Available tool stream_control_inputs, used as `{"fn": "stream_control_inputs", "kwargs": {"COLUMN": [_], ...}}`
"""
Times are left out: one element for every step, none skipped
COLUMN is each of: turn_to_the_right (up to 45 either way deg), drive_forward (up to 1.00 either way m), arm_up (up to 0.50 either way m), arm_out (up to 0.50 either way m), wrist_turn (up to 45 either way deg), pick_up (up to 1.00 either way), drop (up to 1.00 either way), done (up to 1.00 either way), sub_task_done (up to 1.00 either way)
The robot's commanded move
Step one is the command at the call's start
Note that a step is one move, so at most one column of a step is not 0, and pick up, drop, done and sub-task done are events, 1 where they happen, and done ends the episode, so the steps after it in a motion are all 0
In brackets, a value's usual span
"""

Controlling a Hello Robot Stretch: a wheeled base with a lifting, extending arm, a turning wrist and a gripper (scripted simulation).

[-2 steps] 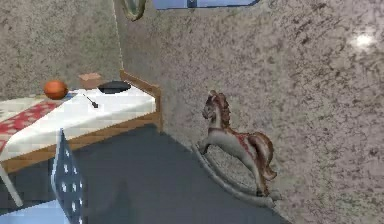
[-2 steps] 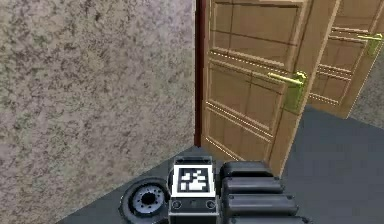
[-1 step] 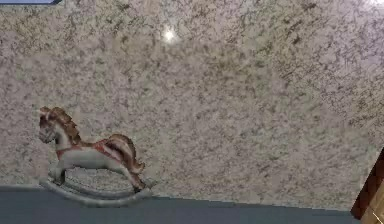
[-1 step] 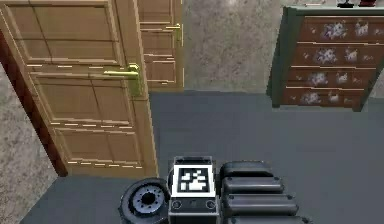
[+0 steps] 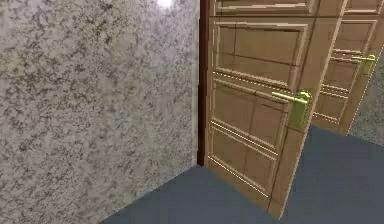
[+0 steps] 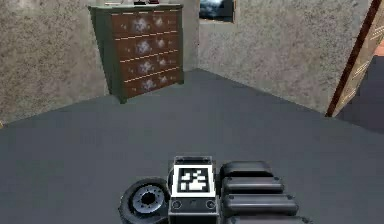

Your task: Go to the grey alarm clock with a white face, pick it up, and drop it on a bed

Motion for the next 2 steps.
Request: {"fn": "stream_control_inputs", "kwargs": {"turn_to_the_right": [33.0,0.0], "drive_forward": [0.00,0.25], "arm_up": [0.00,0.00], "arm_out": [0.00,0.00], "wrist_turn": [0.0,0.0], "pick_up": [0.00,0.00], "drop": [0.00,0.00], "done": [0.00,0.00], "sub_task_done": [0.00,0.00]}}
